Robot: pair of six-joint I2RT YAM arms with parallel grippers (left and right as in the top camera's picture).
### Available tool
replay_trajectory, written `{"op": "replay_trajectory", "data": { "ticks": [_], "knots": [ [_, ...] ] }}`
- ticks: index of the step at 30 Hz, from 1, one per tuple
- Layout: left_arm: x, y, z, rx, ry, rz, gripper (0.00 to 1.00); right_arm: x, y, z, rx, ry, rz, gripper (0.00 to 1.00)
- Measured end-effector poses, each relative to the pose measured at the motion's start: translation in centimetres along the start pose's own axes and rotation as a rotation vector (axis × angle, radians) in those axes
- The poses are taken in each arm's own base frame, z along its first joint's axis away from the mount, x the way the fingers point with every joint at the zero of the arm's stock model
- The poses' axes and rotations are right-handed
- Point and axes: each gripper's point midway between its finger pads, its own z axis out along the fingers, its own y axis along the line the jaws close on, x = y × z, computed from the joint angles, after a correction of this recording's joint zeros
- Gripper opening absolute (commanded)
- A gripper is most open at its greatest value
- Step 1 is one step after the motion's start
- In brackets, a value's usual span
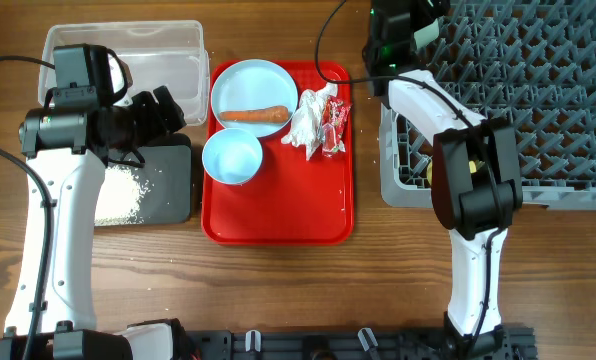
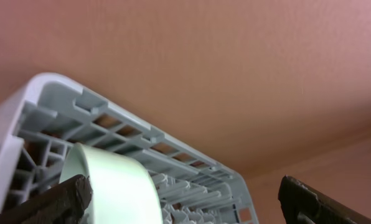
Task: Sort waste into correct bins and load items into the dishwasher rack
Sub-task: 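Grasp the empty light-blue rice bowl with the right gripper, then place the rice bowl into the dishwasher rack with the right gripper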
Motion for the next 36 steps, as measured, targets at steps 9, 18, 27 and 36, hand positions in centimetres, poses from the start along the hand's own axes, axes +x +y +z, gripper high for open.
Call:
{"op": "replay_trajectory", "data": {
  "ticks": [9,18,27,36],
  "knots": [
    [0.0,0.0,0.0,0.000,0.000,0.000,0.96,-2.6,4.0,-4.1,-0.093,-0.020,0.124,1.00],
    [-0.1,0.0,0.0,0.001,-0.003,0.000,0.96,-6.3,3.8,-23.3,-1.124,0.192,0.667,1.00],
    [-0.1,0.0,0.0,0.000,-0.002,0.000,0.98,-1.1,20.2,-36.4,-1.466,0.702,0.613,0.61],
    [0.5,0.3,0.0,-0.012,0.019,-0.003,0.99,1.8,23.8,-38.2,-1.446,0.848,0.588,0.04]
  ]
}}
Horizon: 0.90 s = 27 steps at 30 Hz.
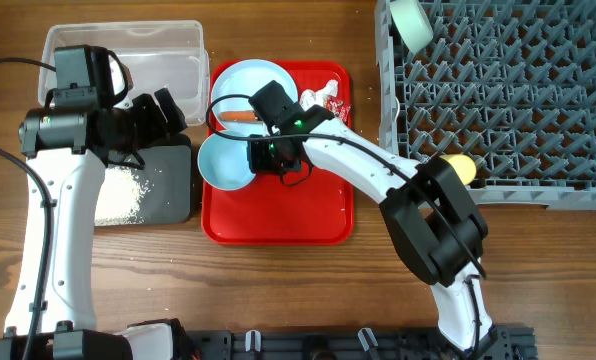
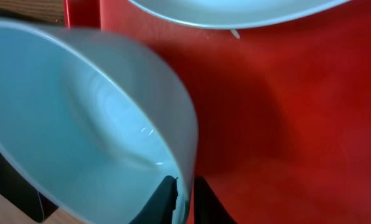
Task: Sort waste into correct bins and load items into the dishwasher rack
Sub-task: 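Place the rice bowl into the dishwasher rack with the right gripper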
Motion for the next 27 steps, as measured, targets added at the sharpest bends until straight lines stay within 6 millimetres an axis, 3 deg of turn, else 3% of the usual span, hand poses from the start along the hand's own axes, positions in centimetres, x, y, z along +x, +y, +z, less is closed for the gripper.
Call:
{"op": "replay_trajectory", "data": {
  "ticks": [10,12,15,17,18,20,21,24,27],
  "knots": [
    [0.0,0.1,0.0,-0.003,-0.001,0.000,1.00,-0.5,-1.7,-0.7,0.016,0.013,0.046,0.04],
    [0.0,0.1,0.0,-0.003,-0.001,0.000,1.00,-0.8,-2.8,-2.0,0.062,0.000,0.048,0.04],
    [0.0,0.1,0.0,-0.003,-0.001,0.000,1.00,-3.2,-3.9,-7.4,0.141,-0.146,0.022,0.04],
    [0.0,0.1,0.0,-0.004,0.000,0.000,1.00,-5.6,-5.1,-13.4,0.233,-0.317,0.008,0.04],
    [0.0,0.1,0.0,-0.003,-0.001,0.000,1.00,-6.9,-6.3,-16.9,0.301,-0.421,0.014,0.04],
    [0.0,0.1,0.0,-0.003,-0.001,0.000,1.00,-8.8,-10.8,-23.7,0.526,-0.611,0.049,0.04],
    [0.0,0.1,0.0,-0.003,-0.001,0.000,1.00,-9.4,-13.0,-25.9,0.633,-0.665,0.070,0.04],
    [0.0,0.1,0.0,-0.003,-0.002,0.000,1.00,-10.0,-18.5,-30.4,0.941,-0.738,0.106,0.04],
    [-0.5,-0.1,0.0,0.005,-0.021,0.003,1.00,-9.9,-21.7,-33.2,1.138,-0.743,0.118,0.04]
  ]
}}
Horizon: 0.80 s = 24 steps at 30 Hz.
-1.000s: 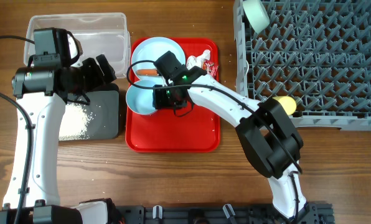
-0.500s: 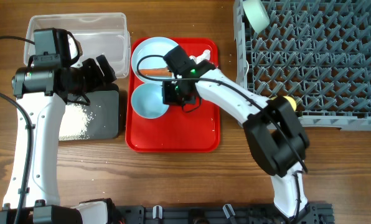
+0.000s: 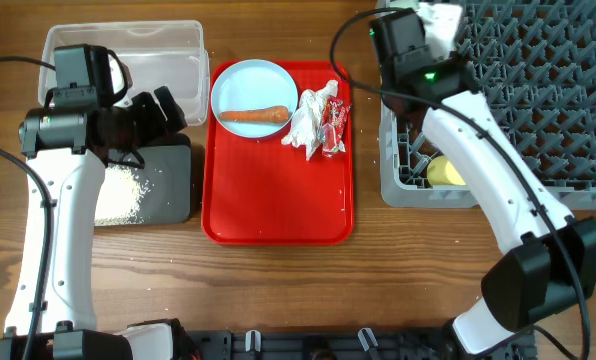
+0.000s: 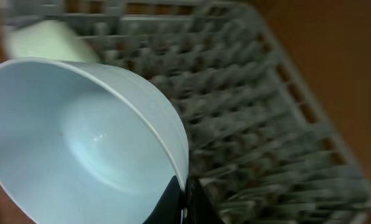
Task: Sort waste into correct bins and load items into the dishwasher rack
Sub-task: 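Place the rice bowl into the dishwasher rack with the right gripper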
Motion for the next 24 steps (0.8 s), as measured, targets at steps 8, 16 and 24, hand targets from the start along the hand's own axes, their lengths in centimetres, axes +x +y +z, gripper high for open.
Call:
{"op": "replay_trajectory", "data": {
  "ticks": [8,16,24],
  "knots": [
    [-0.4,-0.2,0.0,0.006,-0.015,0.002,1.00,0.9,-1.1,4.3,0.212,0.024,-0.264,0.04],
    [-0.4,-0.2,0.0,0.007,-0.016,0.003,1.00,1.7,-0.3,5.4,0.236,0.043,-0.344,0.04],
    [-0.6,-0.2,0.0,0.009,-0.022,0.004,1.00,2.0,0.8,5.4,0.227,0.035,-0.391,0.04]
  ]
}}
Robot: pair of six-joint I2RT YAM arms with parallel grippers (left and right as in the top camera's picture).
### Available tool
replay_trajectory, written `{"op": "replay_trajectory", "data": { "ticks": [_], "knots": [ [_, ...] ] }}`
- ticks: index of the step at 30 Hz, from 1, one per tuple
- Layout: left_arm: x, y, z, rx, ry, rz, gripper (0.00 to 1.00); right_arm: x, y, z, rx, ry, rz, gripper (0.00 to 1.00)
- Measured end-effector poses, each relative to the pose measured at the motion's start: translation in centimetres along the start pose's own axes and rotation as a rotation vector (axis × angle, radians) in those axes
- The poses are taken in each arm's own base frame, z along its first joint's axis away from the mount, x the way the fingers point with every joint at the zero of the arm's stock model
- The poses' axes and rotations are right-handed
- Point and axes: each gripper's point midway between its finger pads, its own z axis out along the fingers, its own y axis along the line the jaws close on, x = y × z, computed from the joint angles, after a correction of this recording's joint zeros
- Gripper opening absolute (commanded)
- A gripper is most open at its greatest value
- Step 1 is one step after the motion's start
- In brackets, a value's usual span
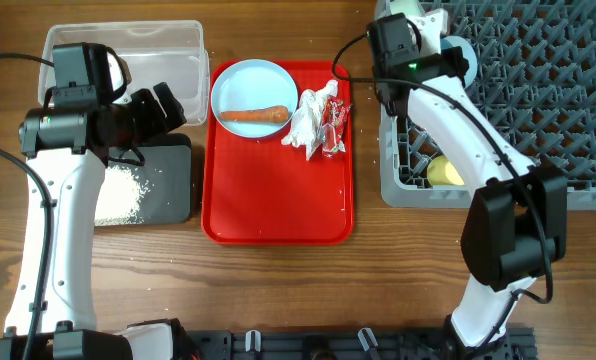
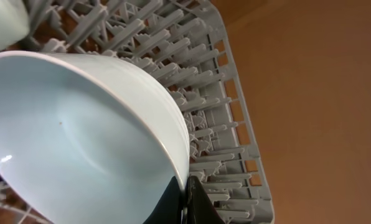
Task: Sort waste into correct bins and load items into the dishwasher rack
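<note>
My right gripper (image 2: 185, 196) is shut on the rim of a light blue bowl (image 2: 79, 143). It holds the bowl tilted on edge among the tines at the far left corner of the grey dishwasher rack (image 2: 235, 124). From overhead the bowl (image 1: 460, 55) shows just right of the right gripper (image 1: 436, 52). On the red tray (image 1: 278, 200) a light blue plate (image 1: 248, 80) carries a carrot (image 1: 253, 115), with crumpled wrappers (image 1: 318, 120) beside it. My left gripper (image 1: 163, 105) hangs open with nothing in it, left of the tray.
A pale green cup (image 1: 406, 6) stands in the rack's far left corner, close to the bowl. A yellow item (image 1: 443, 172) lies at the rack's near left. A clear bin (image 1: 128, 50) and a black bin (image 1: 148, 190) holding white grains sit under the left arm.
My right gripper, still shut on the bowl, has moved it a little nearer and to the right, from above the rack's corner down among the tines. The left arm has not moved.
At first my right gripper was open at the rack by the pale green cup, and the bowl sat on the tray. Then it was shut on the bowl's rim at the tray. Then it held the bowl over the rack's far left corner, and now among the tines.
</note>
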Motion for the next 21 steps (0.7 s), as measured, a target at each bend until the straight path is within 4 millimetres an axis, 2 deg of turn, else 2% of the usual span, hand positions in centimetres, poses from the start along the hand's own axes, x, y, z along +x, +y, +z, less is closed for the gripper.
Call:
{"op": "replay_trajectory", "data": {
  "ticks": [5,6,7,9,11,13,21],
  "knots": [
    [0.0,0.0,0.0,0.000,0.000,0.000,1.00,-0.3,1.1,-1.3,-0.017,-0.023,-0.038,0.06],
    [0.0,0.0,0.0,0.001,-0.001,0.000,1.00,-0.3,1.3,-1.5,-0.020,-0.028,-0.046,0.35],
    [-0.1,0.0,0.0,0.001,-0.002,0.000,1.00,-0.3,1.5,-1.7,-0.025,-0.030,-0.061,0.71],
    [-0.1,0.0,0.0,0.001,-0.003,0.000,1.00,0.0,2.5,-2.3,-0.066,-0.032,-0.118,0.88],
    [-0.1,0.0,0.0,0.001,-0.003,0.000,1.00,0.1,3.5,-3.2,-0.100,-0.041,-0.164,0.95],
    [-0.1,-0.1,0.0,0.002,-0.005,0.001,1.00,0.1,4.2,-3.7,-0.121,-0.050,-0.186,0.99],
    [-0.2,-0.1,0.0,0.004,-0.009,0.001,1.00,-0.1,5.3,-5.1,-0.146,-0.080,-0.212,1.00]
  ]
}}
